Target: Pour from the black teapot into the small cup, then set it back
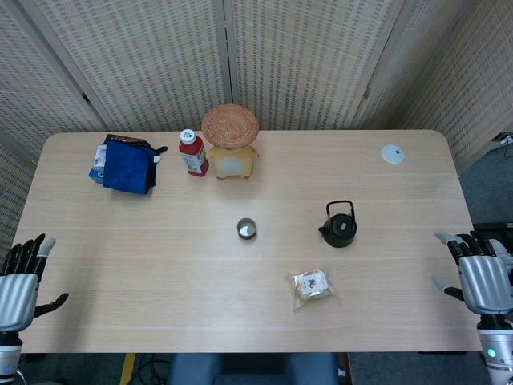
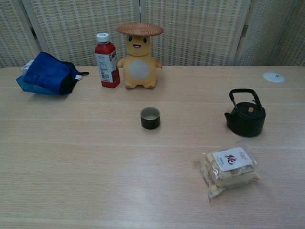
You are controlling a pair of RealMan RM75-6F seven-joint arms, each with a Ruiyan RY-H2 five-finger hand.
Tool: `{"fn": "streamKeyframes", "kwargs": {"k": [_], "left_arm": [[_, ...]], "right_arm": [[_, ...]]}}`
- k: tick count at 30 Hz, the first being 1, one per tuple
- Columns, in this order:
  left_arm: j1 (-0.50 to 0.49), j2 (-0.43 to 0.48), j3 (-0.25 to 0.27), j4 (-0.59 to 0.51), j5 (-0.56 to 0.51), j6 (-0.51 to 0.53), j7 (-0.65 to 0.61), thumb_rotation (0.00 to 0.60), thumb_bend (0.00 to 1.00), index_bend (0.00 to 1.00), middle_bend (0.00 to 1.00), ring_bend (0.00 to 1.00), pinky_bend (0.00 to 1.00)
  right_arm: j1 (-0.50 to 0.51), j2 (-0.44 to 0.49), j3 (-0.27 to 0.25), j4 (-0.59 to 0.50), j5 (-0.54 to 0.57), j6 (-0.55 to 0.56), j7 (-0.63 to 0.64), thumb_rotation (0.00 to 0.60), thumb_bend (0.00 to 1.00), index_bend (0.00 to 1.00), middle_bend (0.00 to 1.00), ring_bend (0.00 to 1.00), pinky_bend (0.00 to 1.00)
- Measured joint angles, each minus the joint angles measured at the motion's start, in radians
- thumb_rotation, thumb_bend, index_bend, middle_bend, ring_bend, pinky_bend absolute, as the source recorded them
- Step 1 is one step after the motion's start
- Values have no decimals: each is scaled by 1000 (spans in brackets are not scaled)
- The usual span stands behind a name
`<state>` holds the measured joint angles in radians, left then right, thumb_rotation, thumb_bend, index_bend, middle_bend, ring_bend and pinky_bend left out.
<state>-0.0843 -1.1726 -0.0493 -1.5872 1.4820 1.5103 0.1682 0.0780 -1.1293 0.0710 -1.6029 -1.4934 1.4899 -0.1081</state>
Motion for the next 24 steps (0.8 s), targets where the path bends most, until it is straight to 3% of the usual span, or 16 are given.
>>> {"fn": "streamKeyframes", "kwargs": {"k": [15, 24], "left_arm": [[3, 11, 2, 2, 13, 10, -11, 600, 140, 0, 0, 0, 0], [10, 22, 4, -7, 17, 19, -7, 600, 141, 0, 0, 0, 0]], "right_arm": [[24, 32, 11, -36, -13, -20, 7, 600, 77, 241, 325, 229, 165], [114, 81, 28, -79, -8, -168, 19, 600, 78, 241, 299, 227, 165]]}}
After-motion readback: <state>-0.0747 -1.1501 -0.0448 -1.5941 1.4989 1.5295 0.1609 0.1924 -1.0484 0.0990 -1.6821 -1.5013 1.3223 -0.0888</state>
